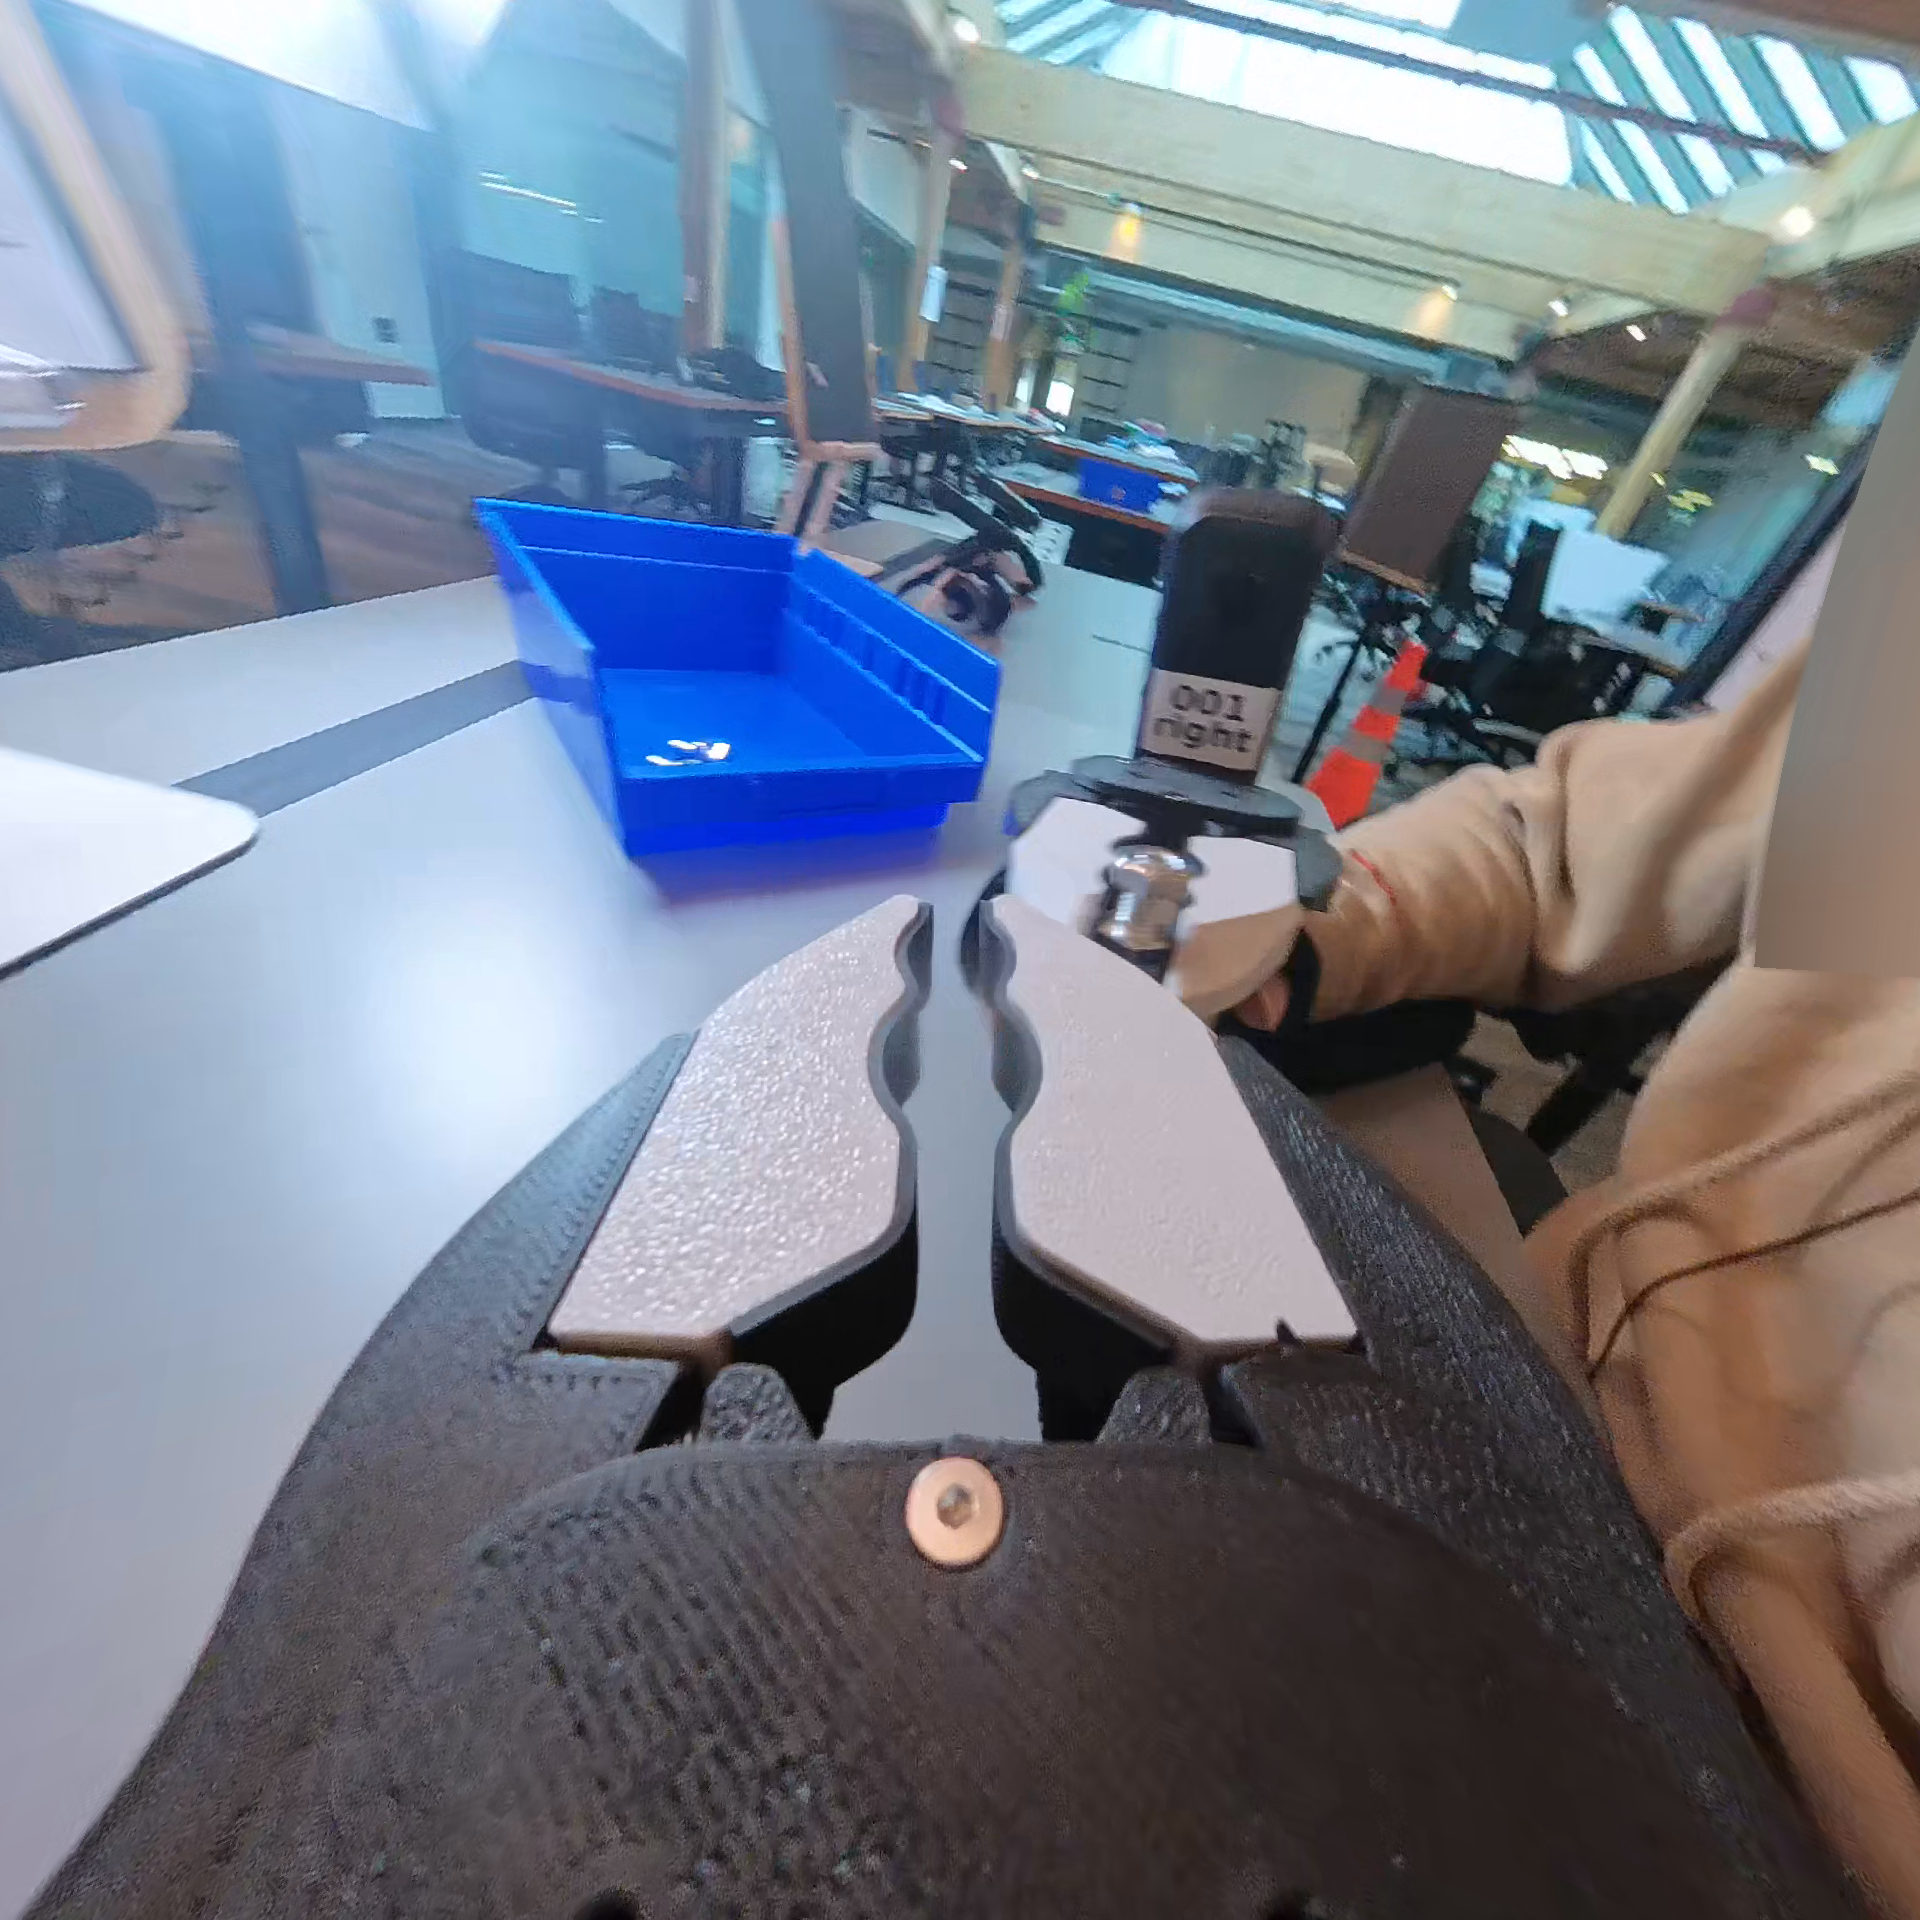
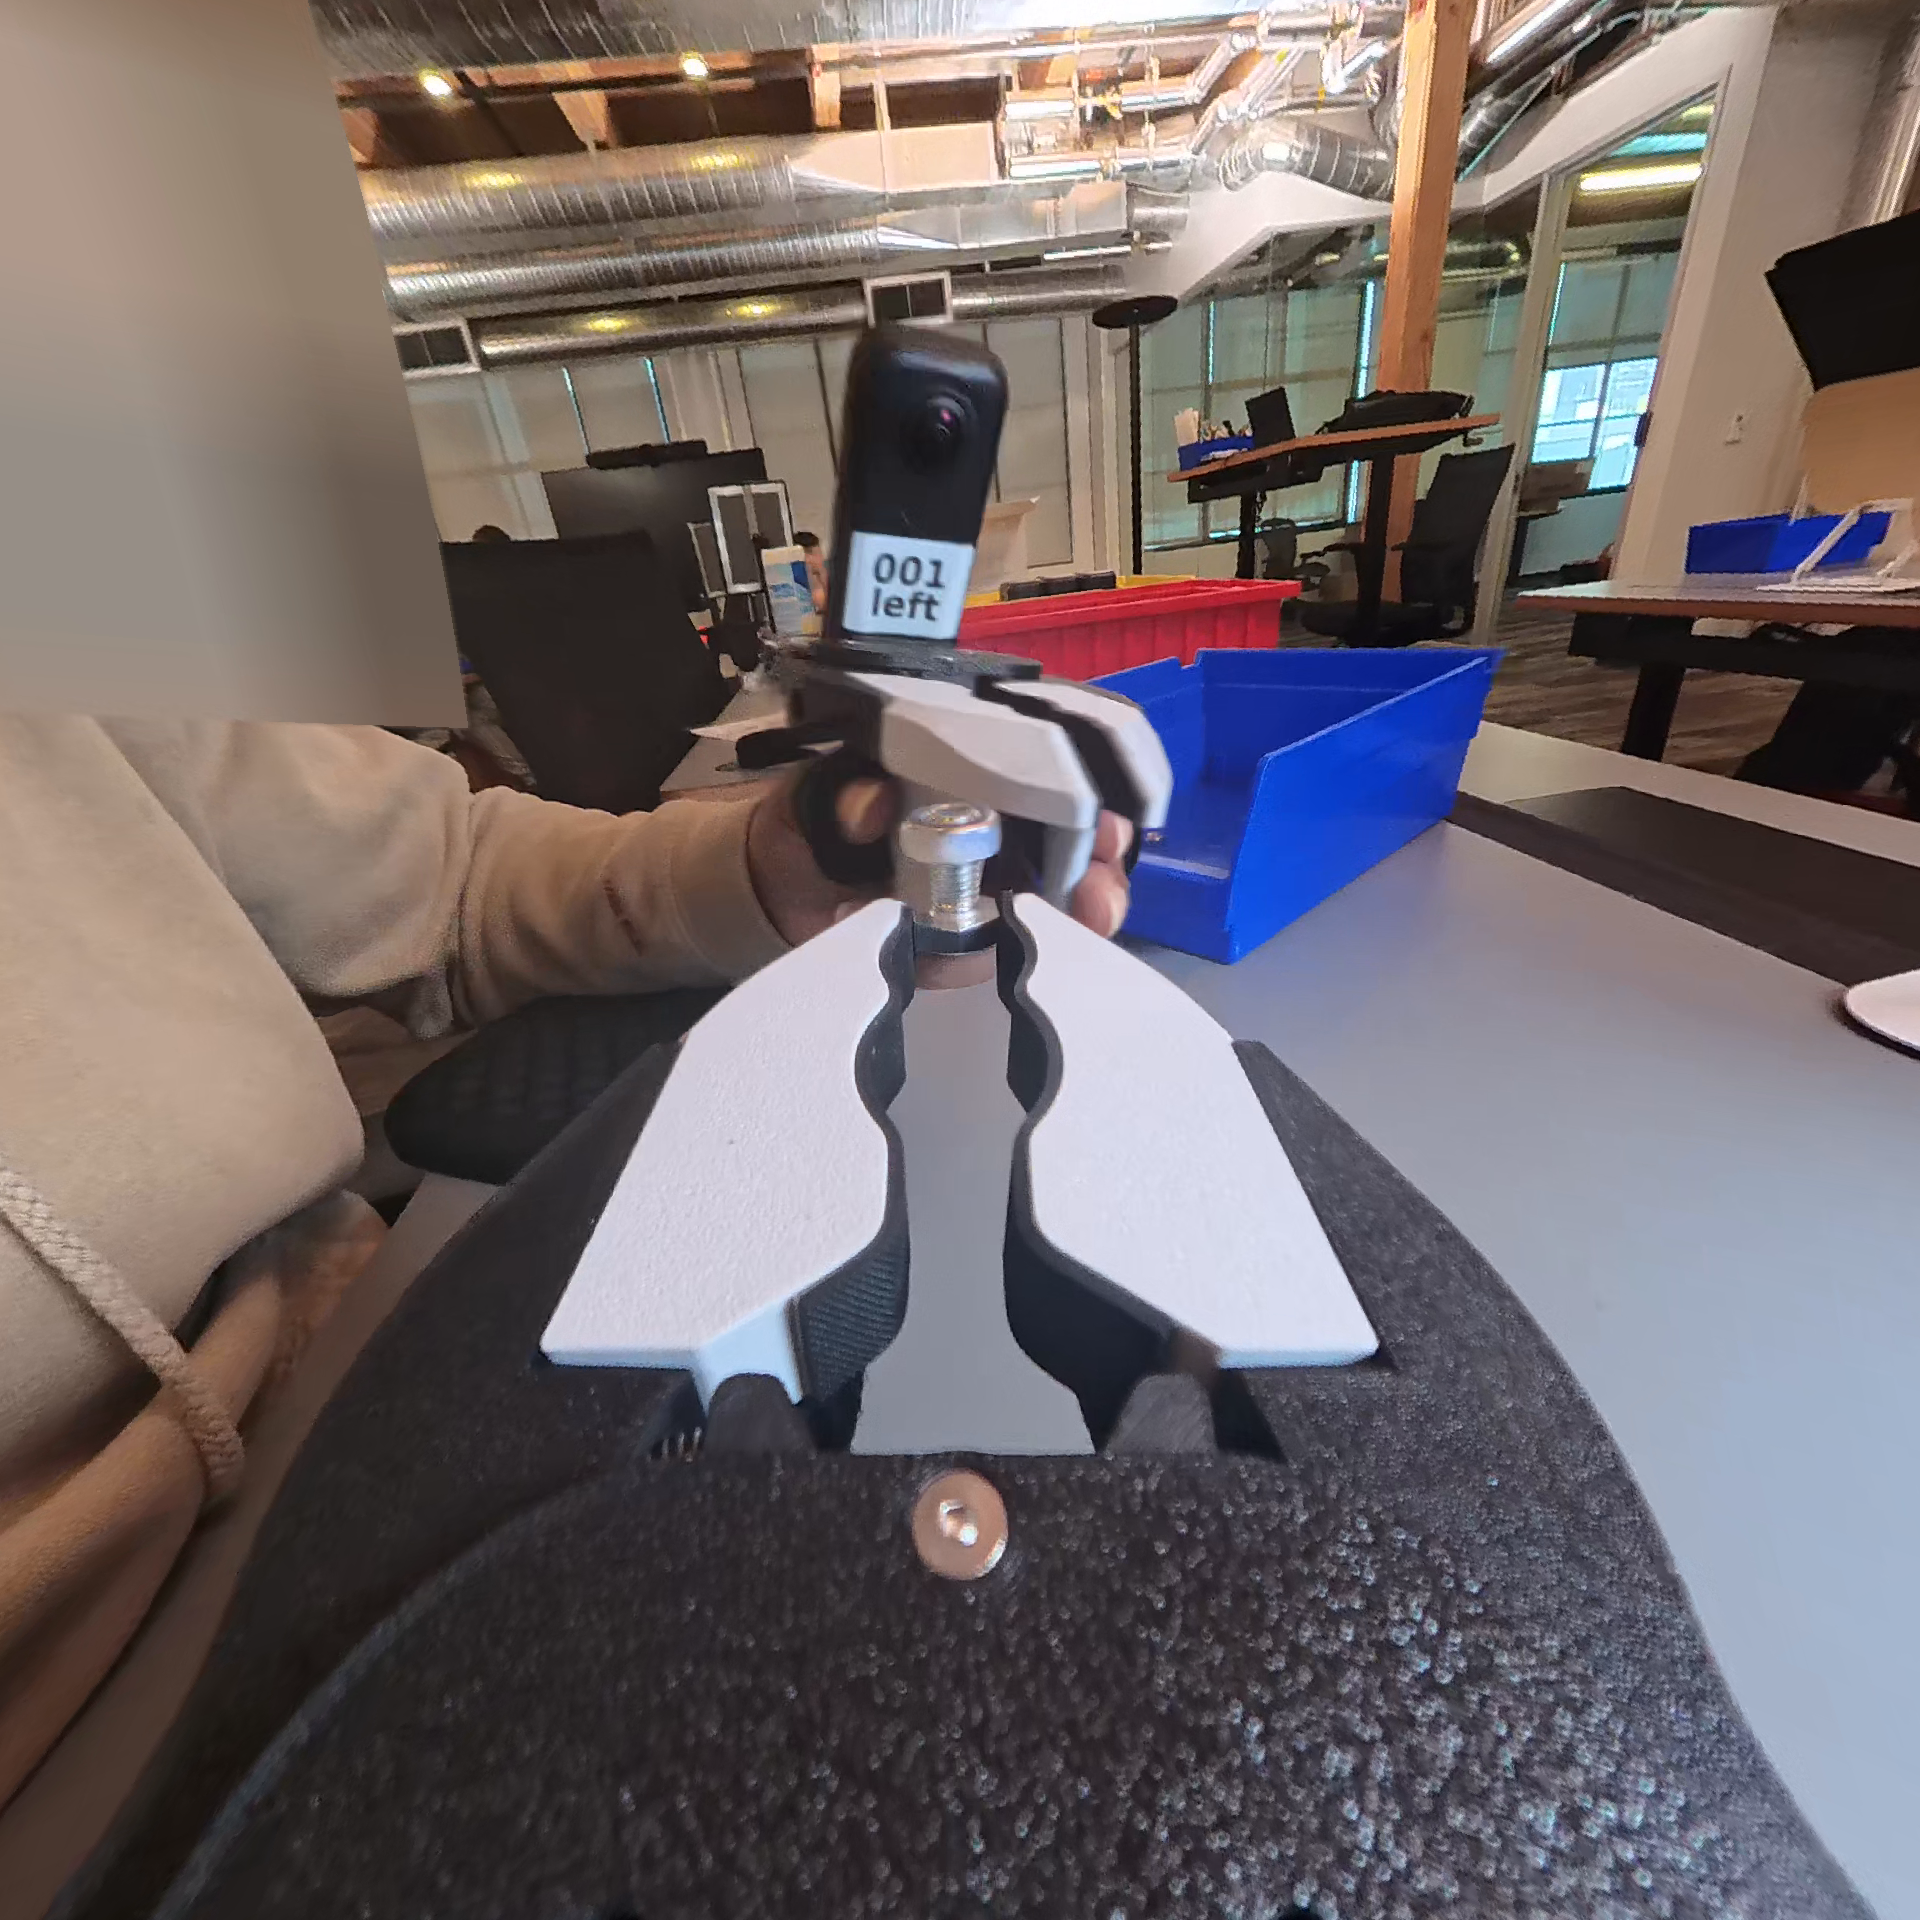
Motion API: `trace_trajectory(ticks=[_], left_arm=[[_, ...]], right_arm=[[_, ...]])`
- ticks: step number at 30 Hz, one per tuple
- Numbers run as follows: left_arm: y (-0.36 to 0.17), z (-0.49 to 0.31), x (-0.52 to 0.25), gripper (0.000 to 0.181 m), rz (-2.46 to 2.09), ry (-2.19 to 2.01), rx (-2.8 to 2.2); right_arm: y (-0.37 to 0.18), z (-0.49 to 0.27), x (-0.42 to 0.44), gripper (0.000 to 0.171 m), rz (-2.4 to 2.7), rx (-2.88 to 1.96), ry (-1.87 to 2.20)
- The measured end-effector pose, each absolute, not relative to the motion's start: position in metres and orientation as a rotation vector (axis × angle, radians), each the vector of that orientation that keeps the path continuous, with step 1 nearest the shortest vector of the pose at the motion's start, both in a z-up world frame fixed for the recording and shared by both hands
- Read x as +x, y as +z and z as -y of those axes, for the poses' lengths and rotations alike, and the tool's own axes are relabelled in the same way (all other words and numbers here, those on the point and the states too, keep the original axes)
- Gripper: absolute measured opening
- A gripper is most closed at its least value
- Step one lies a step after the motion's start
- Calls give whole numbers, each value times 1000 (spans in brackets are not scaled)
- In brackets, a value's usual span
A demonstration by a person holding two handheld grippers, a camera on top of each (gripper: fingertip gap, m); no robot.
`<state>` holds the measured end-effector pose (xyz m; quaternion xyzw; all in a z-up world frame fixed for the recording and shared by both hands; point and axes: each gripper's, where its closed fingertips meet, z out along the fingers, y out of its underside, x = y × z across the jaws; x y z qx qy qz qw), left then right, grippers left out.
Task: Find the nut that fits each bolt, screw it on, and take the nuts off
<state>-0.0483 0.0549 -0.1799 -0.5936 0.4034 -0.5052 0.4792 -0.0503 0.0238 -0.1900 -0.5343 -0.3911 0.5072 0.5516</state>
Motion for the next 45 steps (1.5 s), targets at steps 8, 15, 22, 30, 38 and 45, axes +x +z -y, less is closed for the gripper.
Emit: trace_trajectory(ticks=[8, 15, 22, 30, 38, 45], left_arm=[[-176, -29, -36, 36, -1090, -1307, -1372], [-179, -60, -53, 15, -942, -1271, -1458], [-187, -38, -37, 30, -1108, -1203, -1418], [-181, -40, -41, 30, -1064, -1248, -1405], [-192, -59, -48, 9, -1008, -1160, -1504], [-188, -36, -35, 33, -1096, -1220, -1435]], right_arm=[[-196, -26, -54, 15, 941, -1295, 1174], [-193, -28, -50, 15, 920, -1287, 1174], [-198, -31, -51, 15, 917, -1321, 1159], [-202, -32, -52, 15, 926, -1344, 1155], [-196, -35, -47, 15, 894, -1327, 1171], [-199, -31, -51, 15, 919, -1331, 1173]])
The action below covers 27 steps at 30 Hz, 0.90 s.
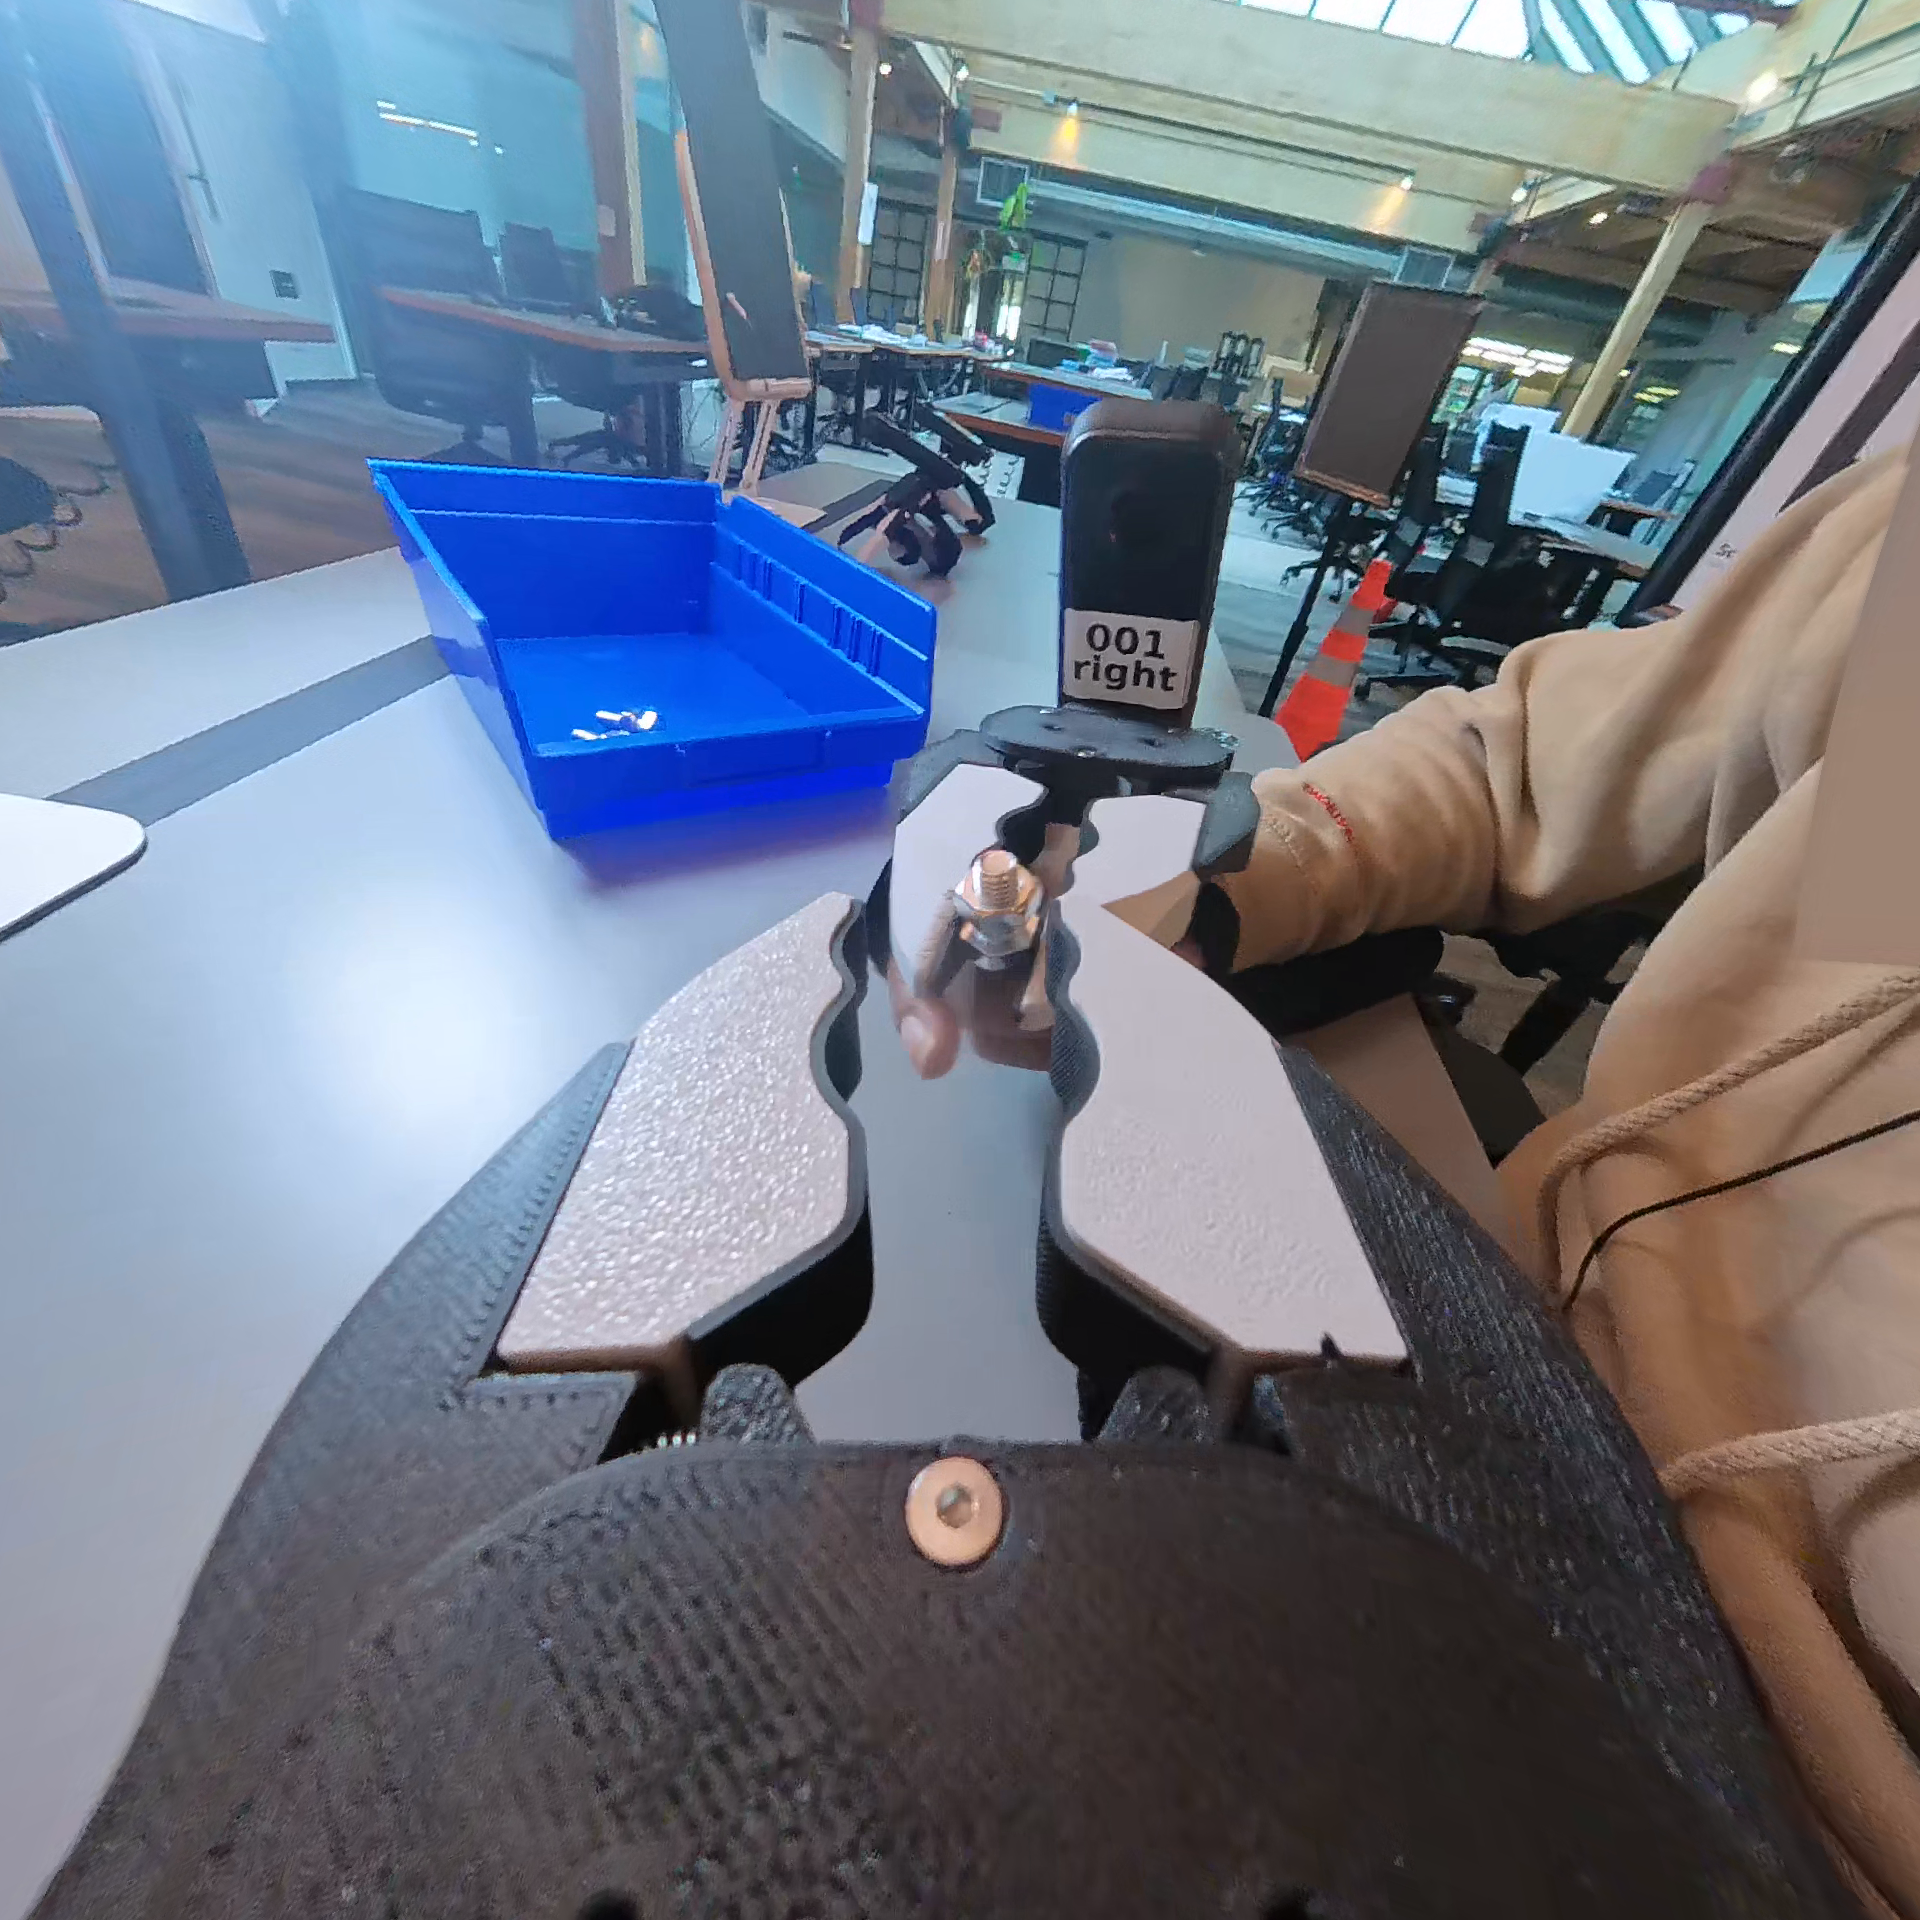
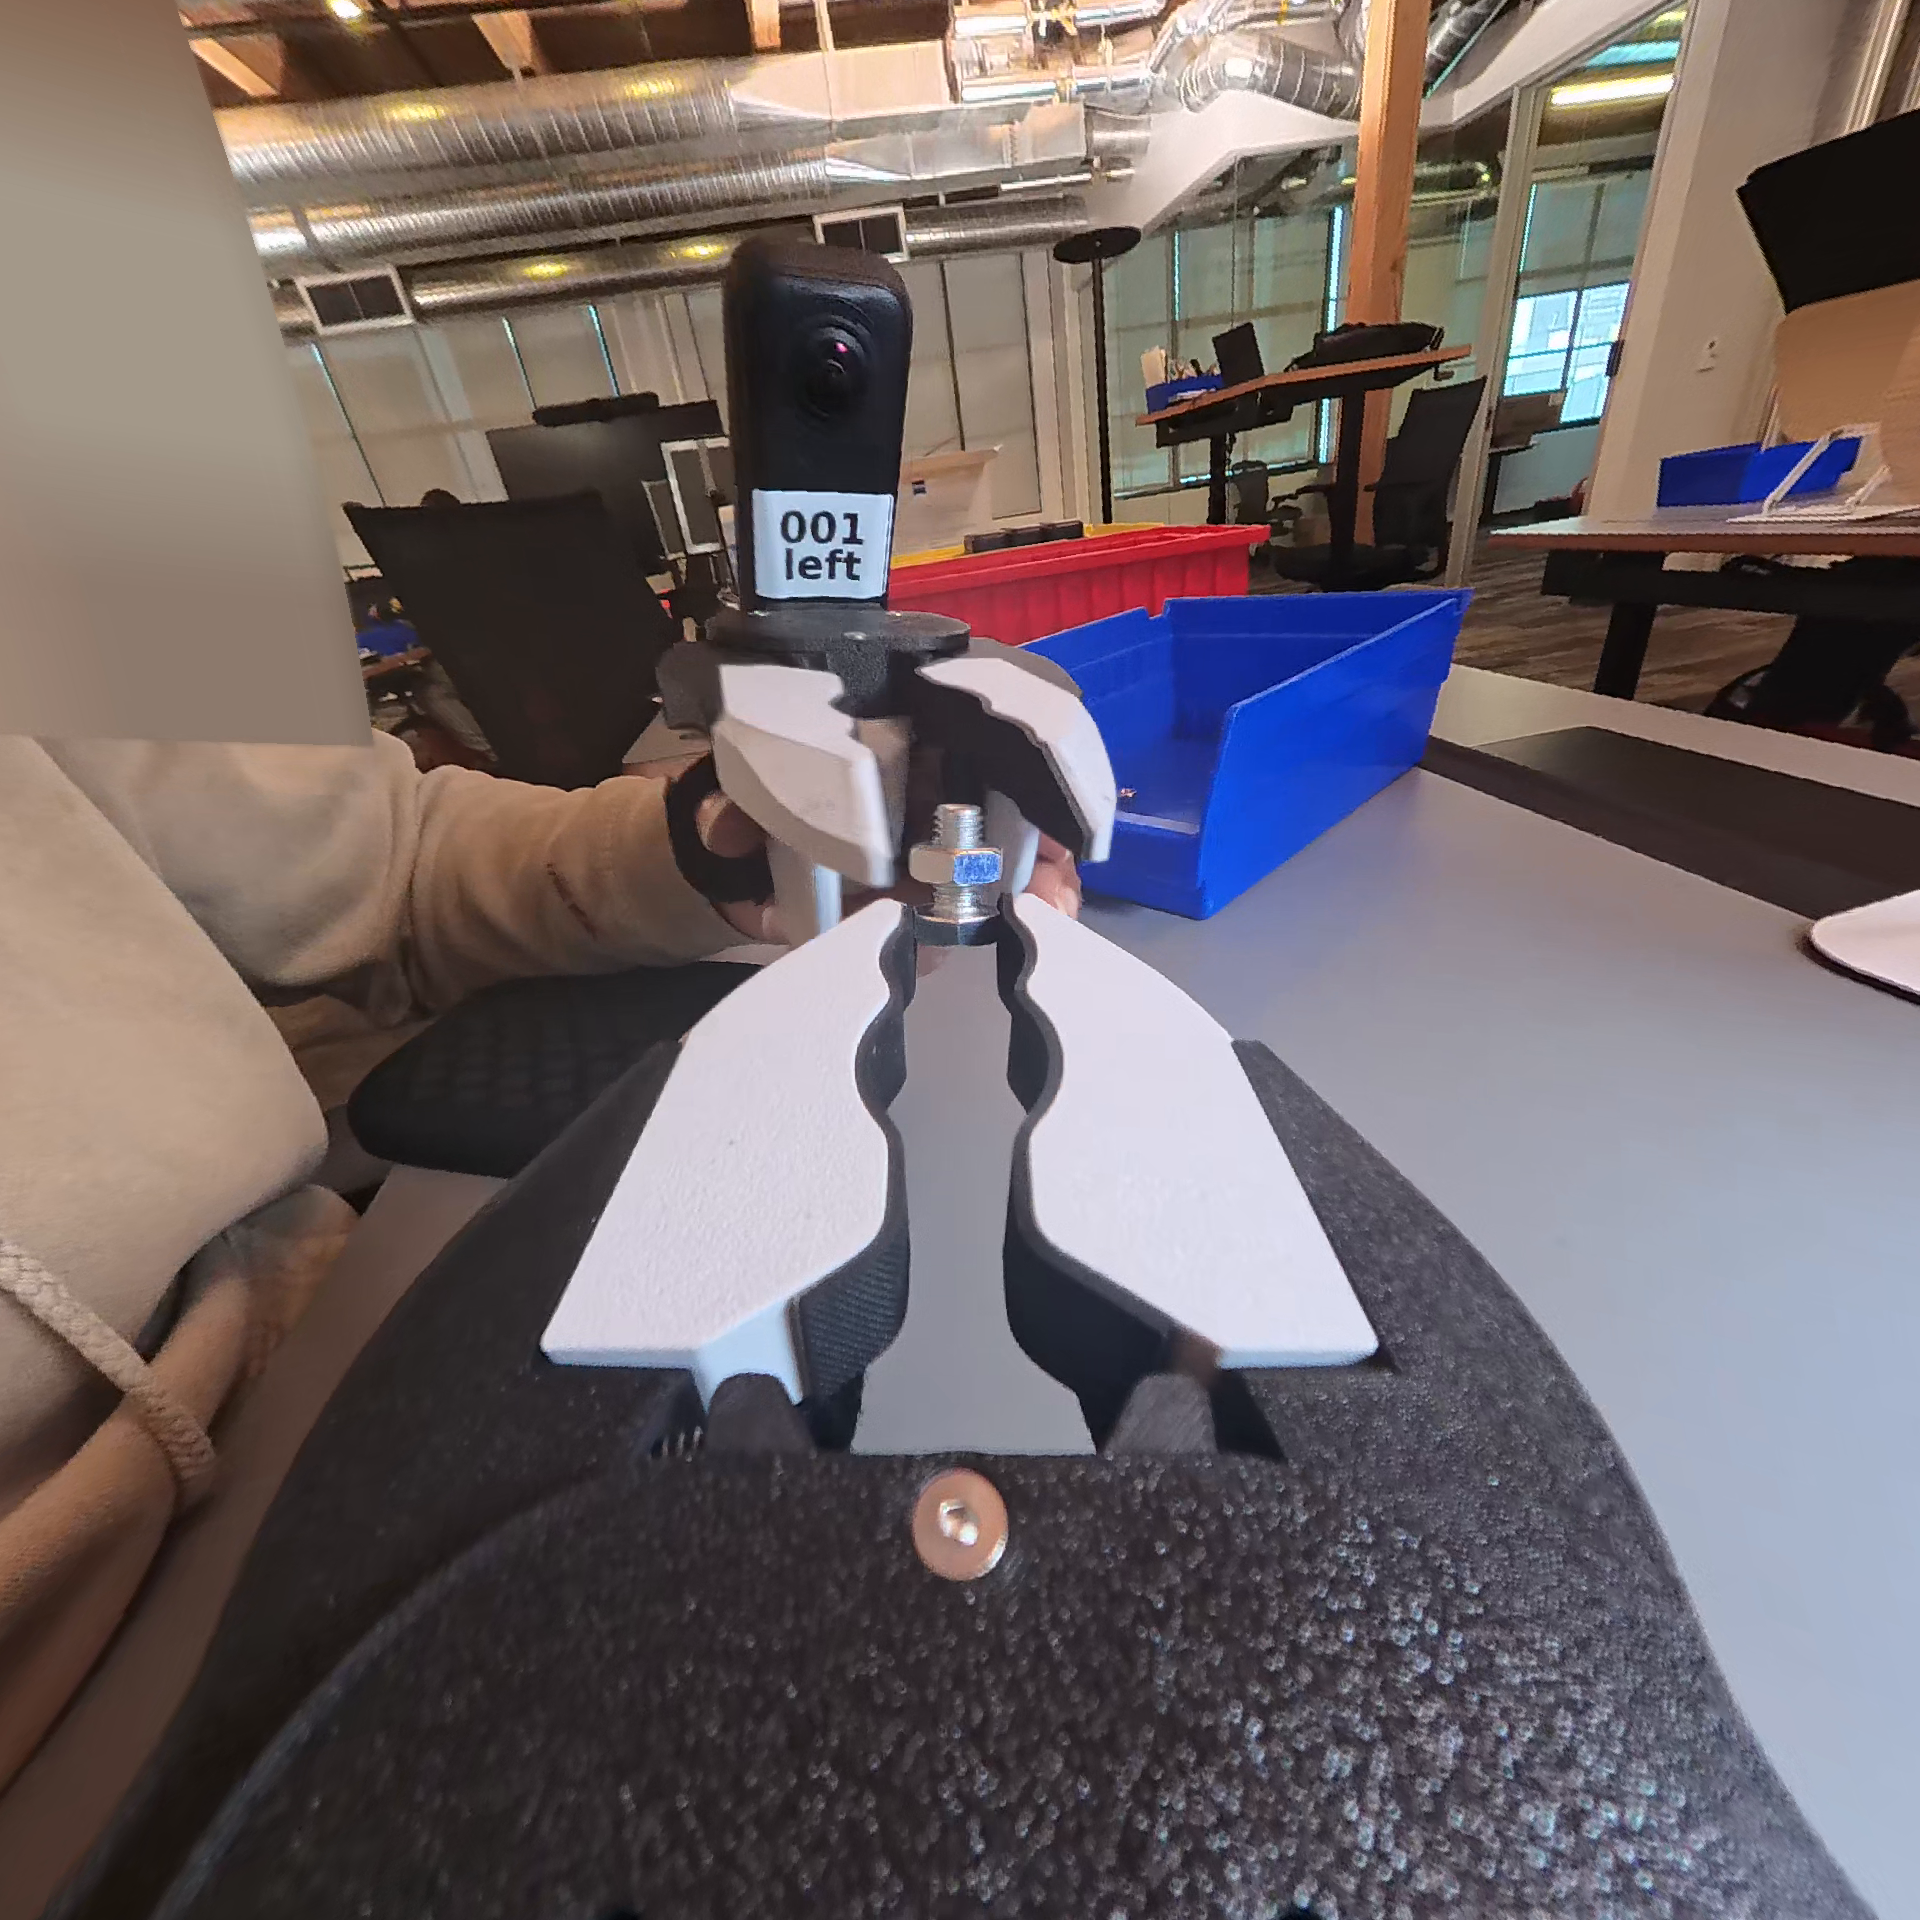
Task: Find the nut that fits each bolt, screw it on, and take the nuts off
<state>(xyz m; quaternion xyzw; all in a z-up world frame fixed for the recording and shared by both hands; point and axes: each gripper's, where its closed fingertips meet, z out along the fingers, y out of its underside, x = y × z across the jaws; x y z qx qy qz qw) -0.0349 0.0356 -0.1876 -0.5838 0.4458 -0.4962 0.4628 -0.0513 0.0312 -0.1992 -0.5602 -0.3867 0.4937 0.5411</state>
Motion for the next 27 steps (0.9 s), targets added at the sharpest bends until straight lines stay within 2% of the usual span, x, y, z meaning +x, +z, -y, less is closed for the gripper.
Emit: trace_trajectory(ticks=[1, 3, 10, 12, 13, 14, 20, 22, 24, 27], left_arm=[[-189, -38, -36, 31, -1091, -1206, -1442], [-192, -52, -43, 4, -1025, -1164, -1510], [-181, -32, -36, 30, -1083, -1254, -1405], [-185, -36, -36, 28, -1087, -1208, -1430], [-187, -45, -39, 8, -1051, -1167, -1465], [-189, -52, -43, 7, -1026, -1141, -1483], [-189, -49, -43, 14, -1050, -1151, -1465], [-188, -49, -45, 11, -1040, -1164, -1464], [-186, -55, -52, 0, -1012, -1146, -1464], [-180, -62, -67, 0, -962, -1118, -1458]], right_arm=[[-198, -32, -50, 15, 911, -1325, 1173], [-192, -30, -47, 15, 896, -1295, 1207], [-193, -29, -50, 15, 911, -1292, 1197], [-193, -29, -49, 15, 905, -1291, 1196], [-191, -28, -48, 15, 904, -1276, 1212], [-189, -28, -48, 15, 899, -1273, 1218], [-194, -33, -47, 15, 910, -1312, 1175], [-195, -40, -42, 15, 908, -1341, 1116], [-190, -59, -27, 15, 880, -1380, 993], [-173, -108, 24, 15, 793, -1506, 732]])
